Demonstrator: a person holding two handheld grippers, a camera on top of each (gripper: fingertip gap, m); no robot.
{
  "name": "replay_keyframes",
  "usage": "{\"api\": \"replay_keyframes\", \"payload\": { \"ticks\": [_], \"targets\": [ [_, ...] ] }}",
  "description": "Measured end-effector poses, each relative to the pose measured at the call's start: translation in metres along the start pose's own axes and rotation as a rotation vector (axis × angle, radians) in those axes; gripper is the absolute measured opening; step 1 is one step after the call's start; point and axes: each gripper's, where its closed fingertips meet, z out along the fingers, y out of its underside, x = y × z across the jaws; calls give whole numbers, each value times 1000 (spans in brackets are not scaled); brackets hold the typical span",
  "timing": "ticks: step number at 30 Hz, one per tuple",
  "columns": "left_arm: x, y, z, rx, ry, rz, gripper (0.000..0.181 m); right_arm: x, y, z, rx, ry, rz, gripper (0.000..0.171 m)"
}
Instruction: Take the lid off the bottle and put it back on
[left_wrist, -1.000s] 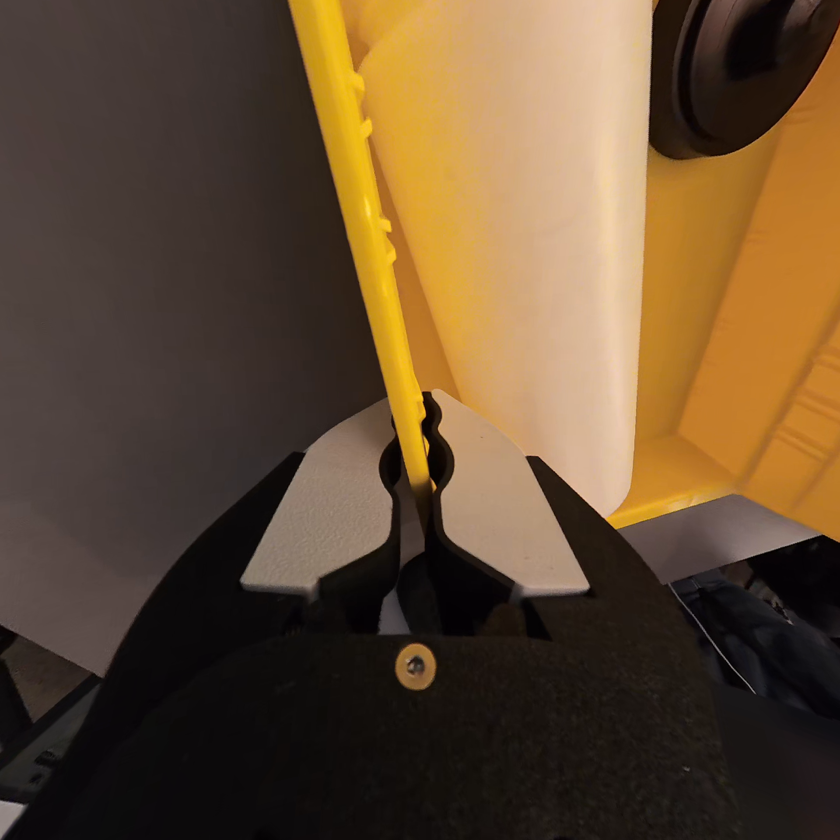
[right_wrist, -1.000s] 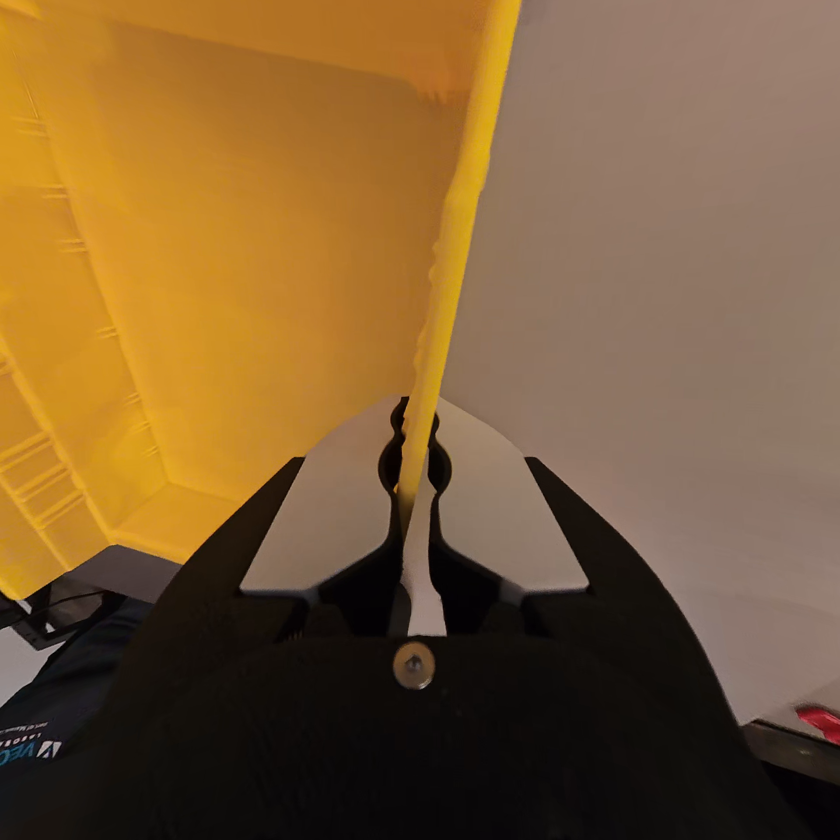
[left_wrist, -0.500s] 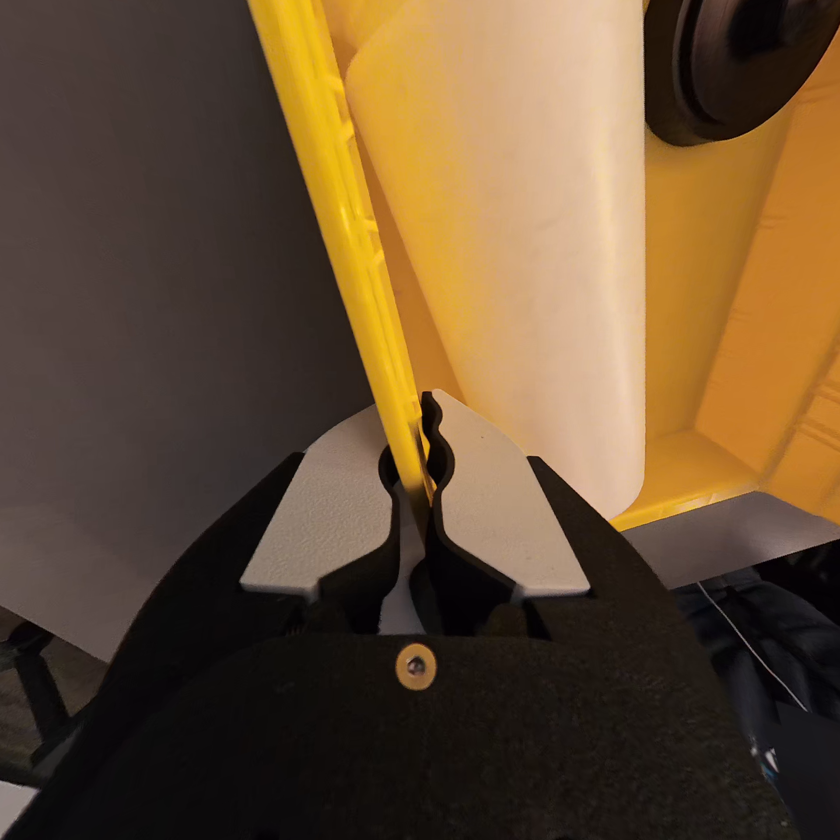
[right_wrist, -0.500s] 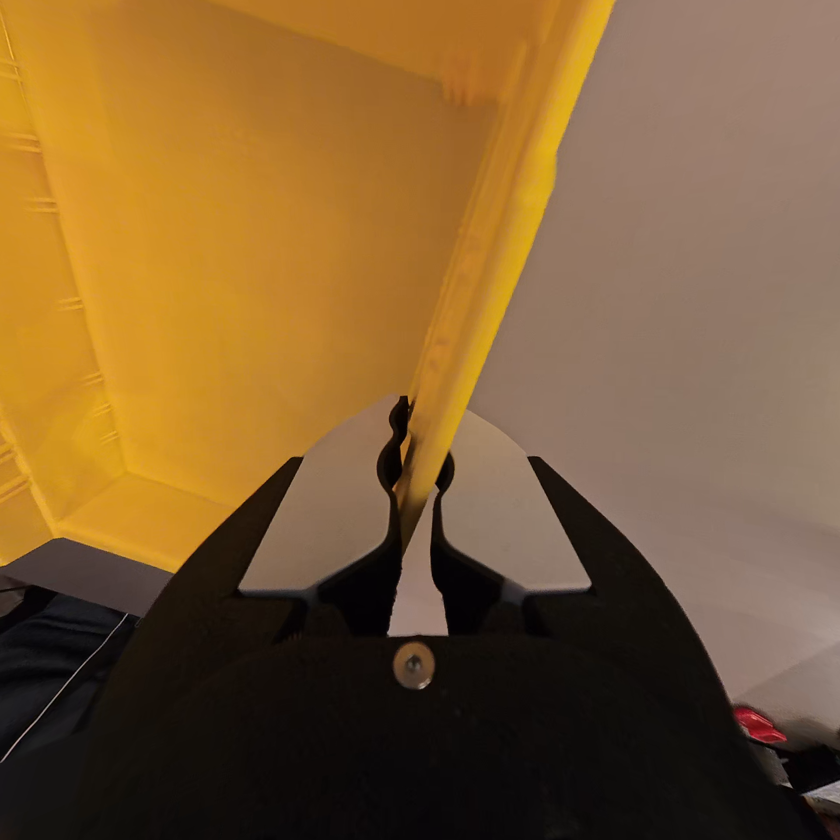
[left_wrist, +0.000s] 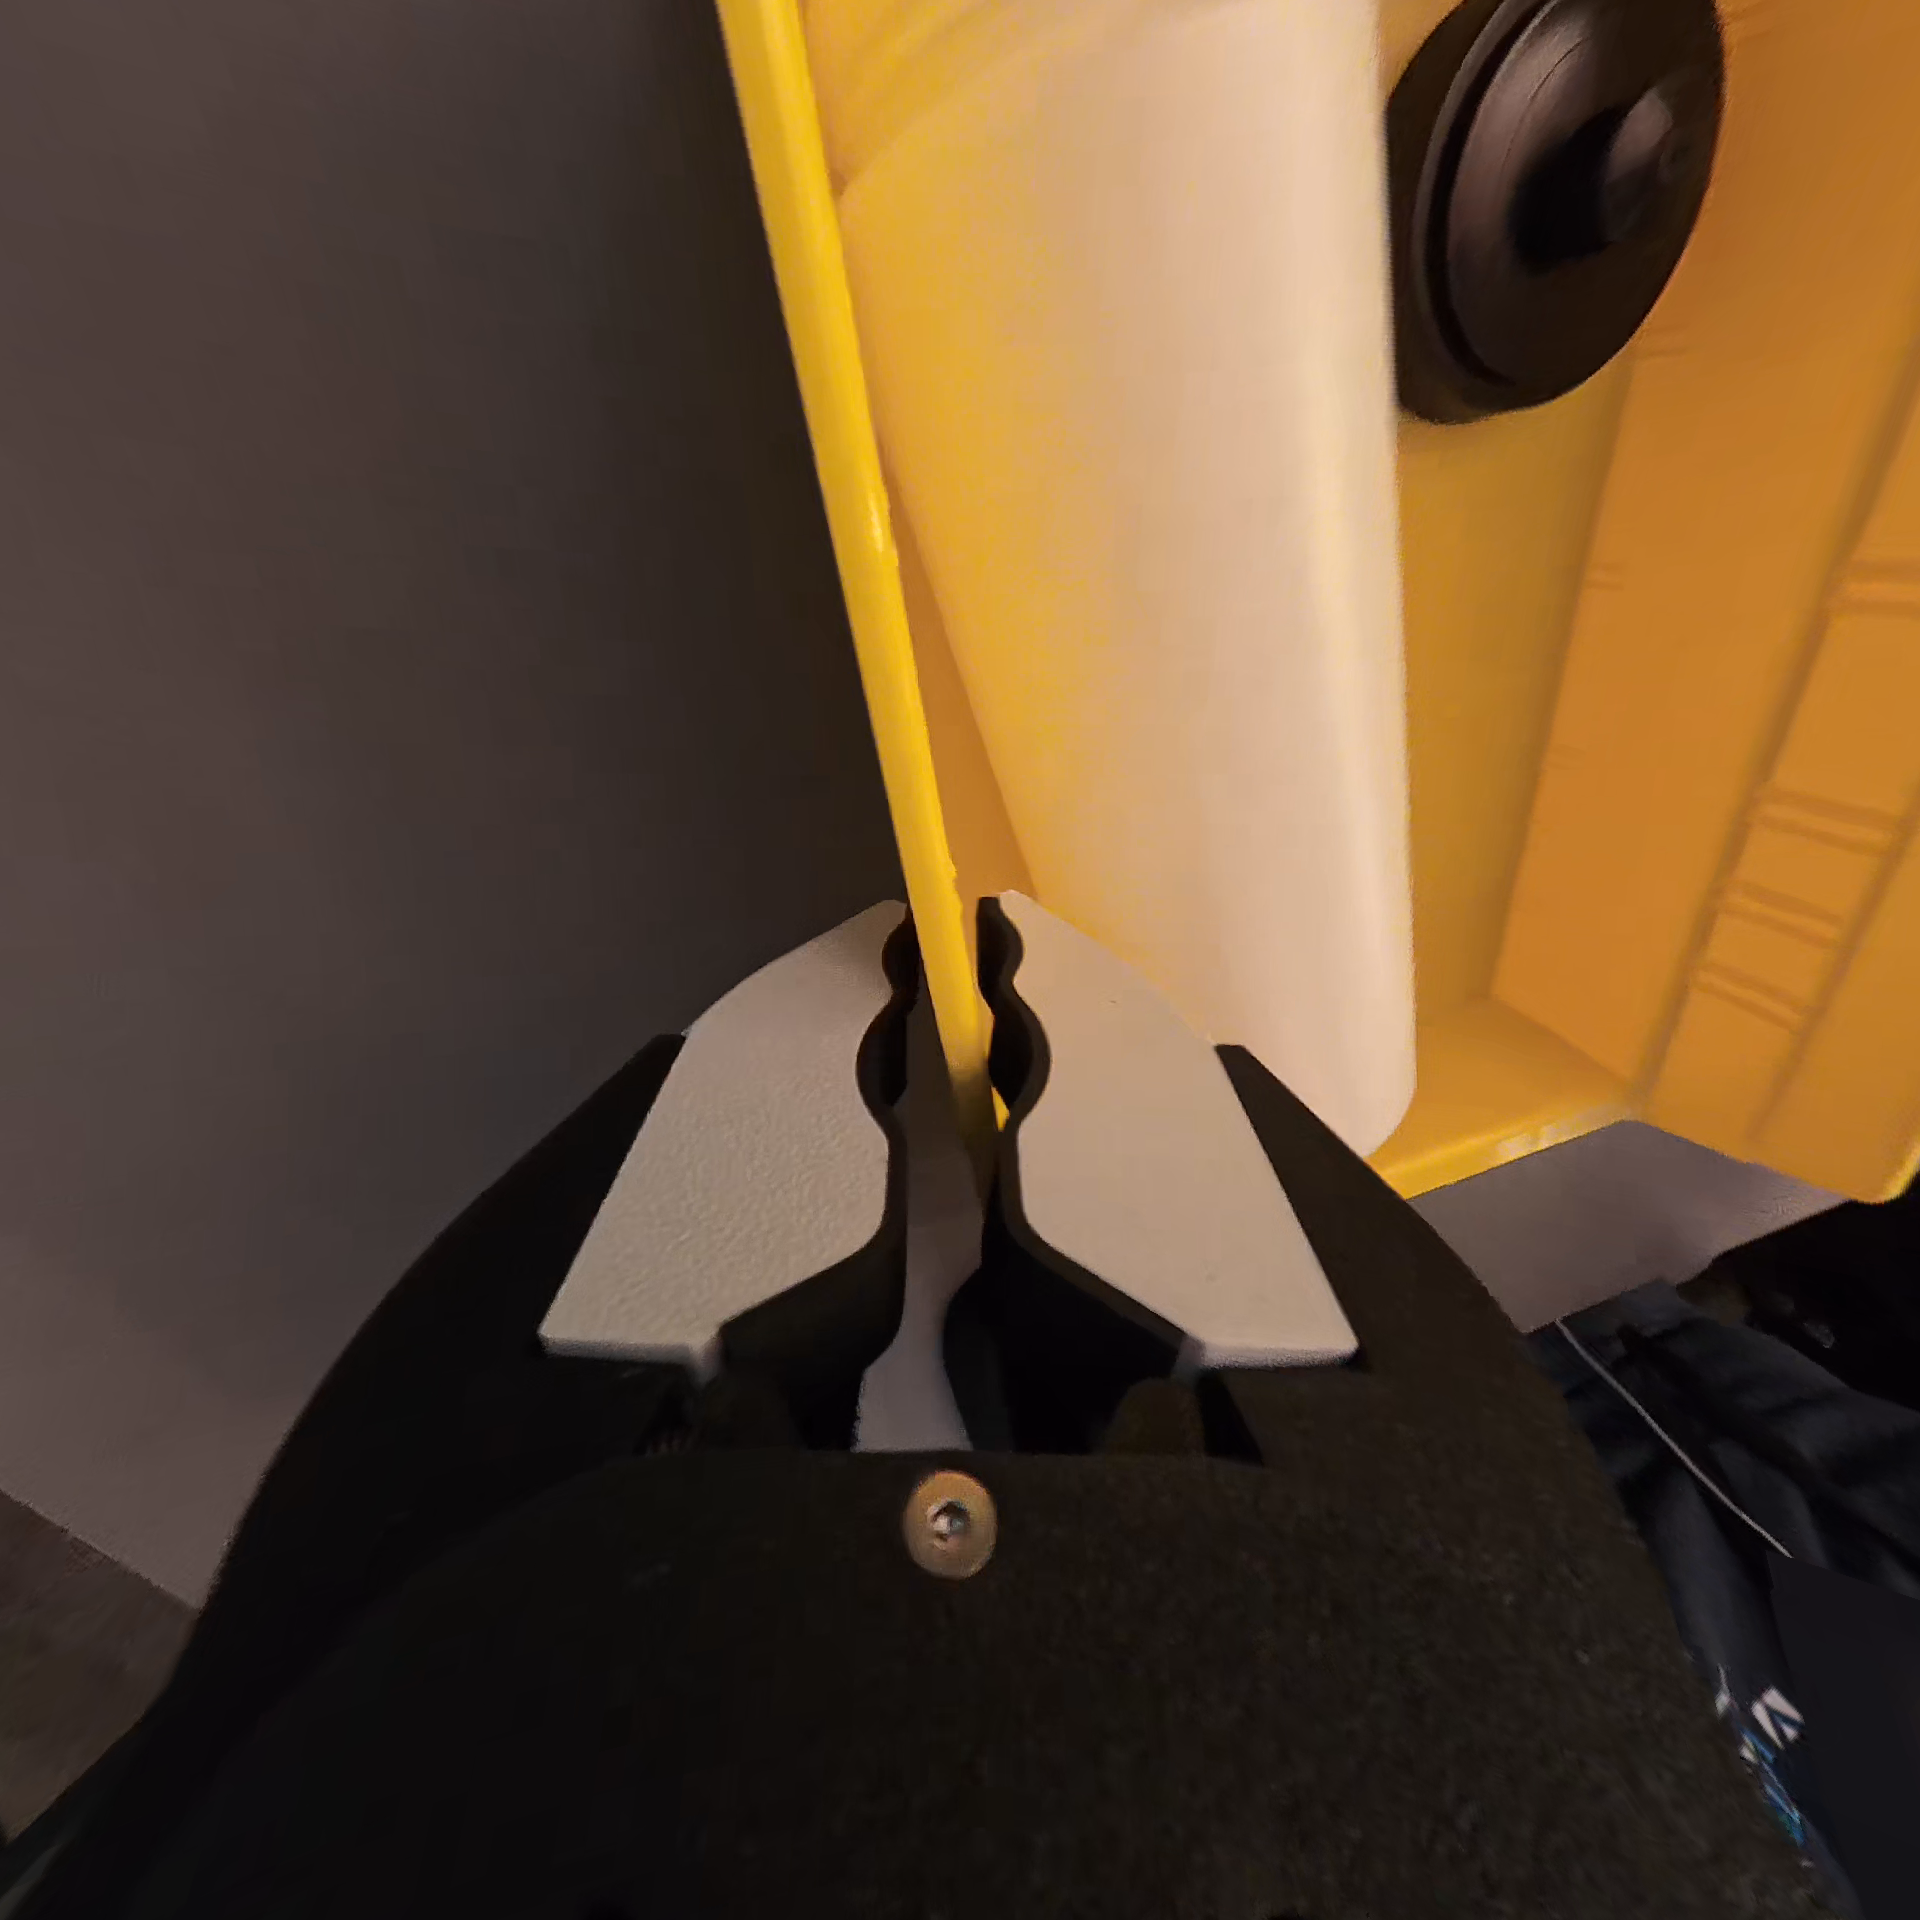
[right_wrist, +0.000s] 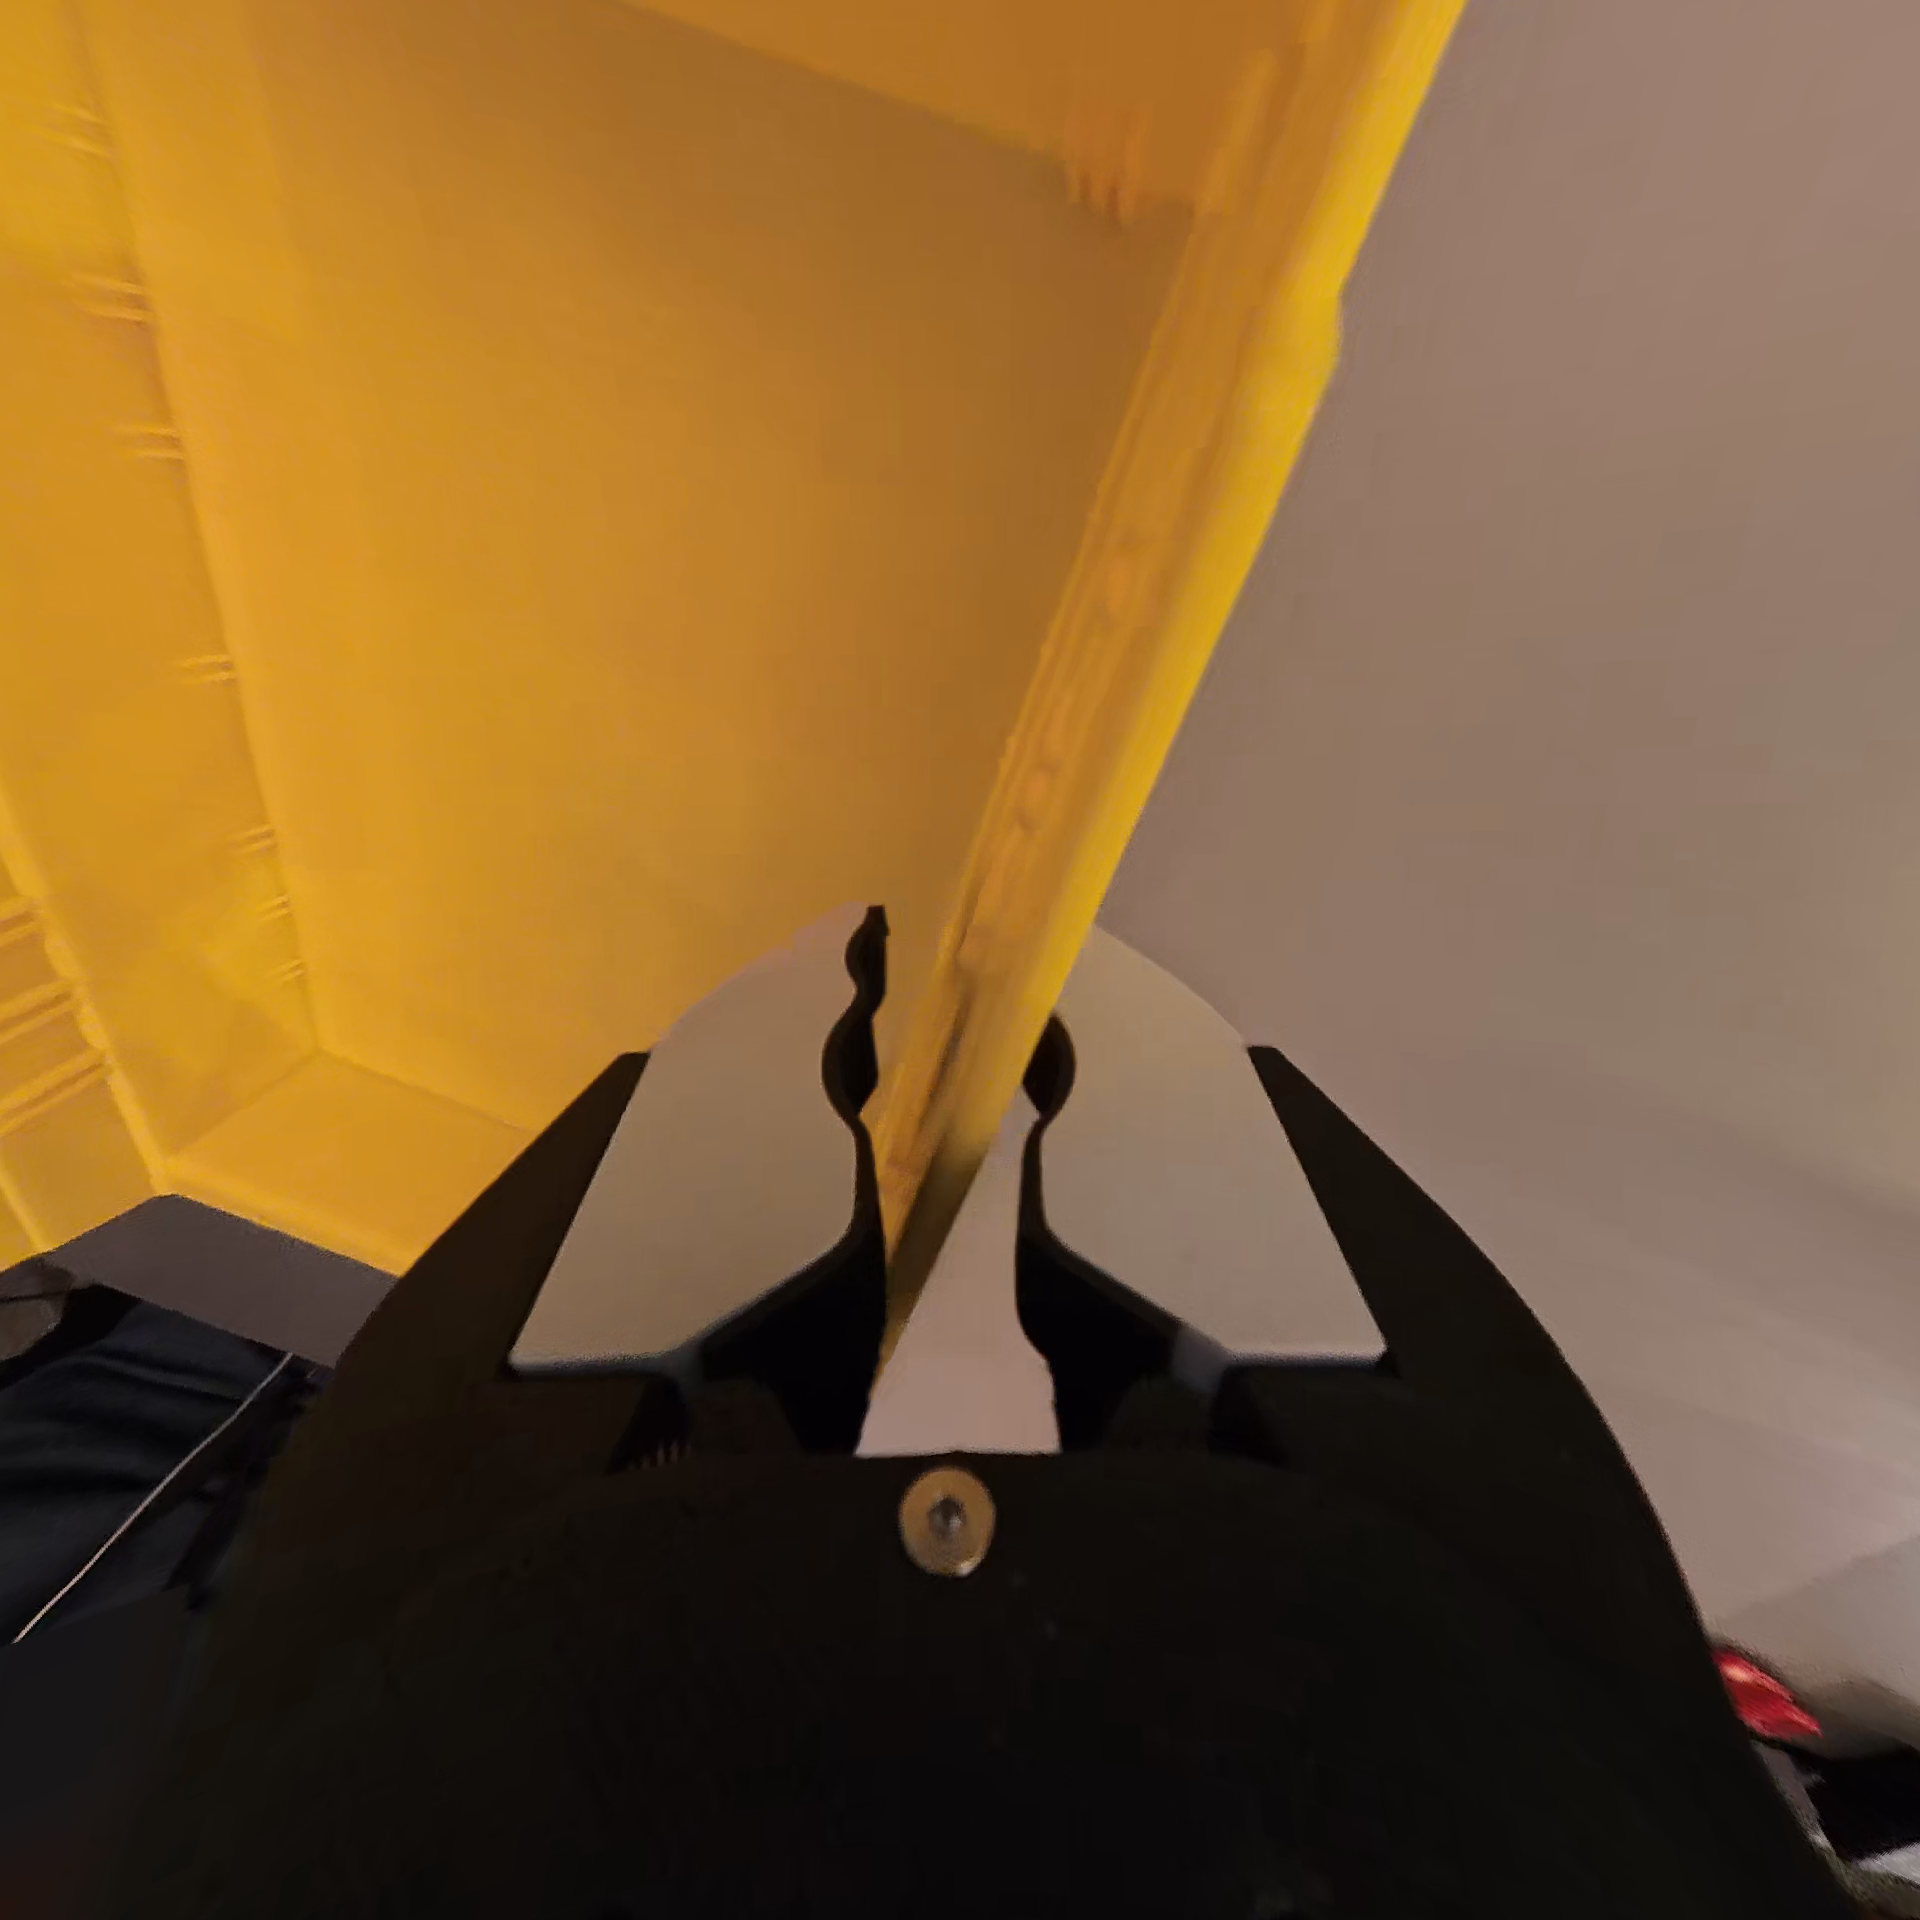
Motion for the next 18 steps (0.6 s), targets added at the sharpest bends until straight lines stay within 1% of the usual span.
{"api": "replay_keyframes", "payload": {
  "ticks": [2,4,5,6,7,9,11,13,15,18],
  "targets": [
    [6,-10,-16,90,21,-3,17,3,-5,-11,70,25,-2,27],
    [11,-18,-34,168,-5,8,29,6,-12,-31,183,63,-9,27],
    [16,-23,-41,205,-26,28,38,4,-18,-45,266,74,-14,27],
    [23,-27,-47,238,-47,50,49,2,-27,-61,372,89,-25,27],
    [31,-30,-51,265,-65,75,56,-2,-35,-81,497,104,-37,27],
    [53,-37,-53,303,-92,123,56,-21,-48,-123,744,78,-59,27],
    [69,-40,-44,281,-143,134,56,-47,-52,-156,934,14,-100,31],
    [71,-35,-26,182,-234,123,55,-67,-52,-171,1007,-33,-116,39],
    [61,-36,-12,111,-336,106,50,-83,-49,-171,984,-71,-151,41],
    [57,-47,1,104,-334,40,52,-96,-46,-165,973,-92,-208,41]
  ]
}}
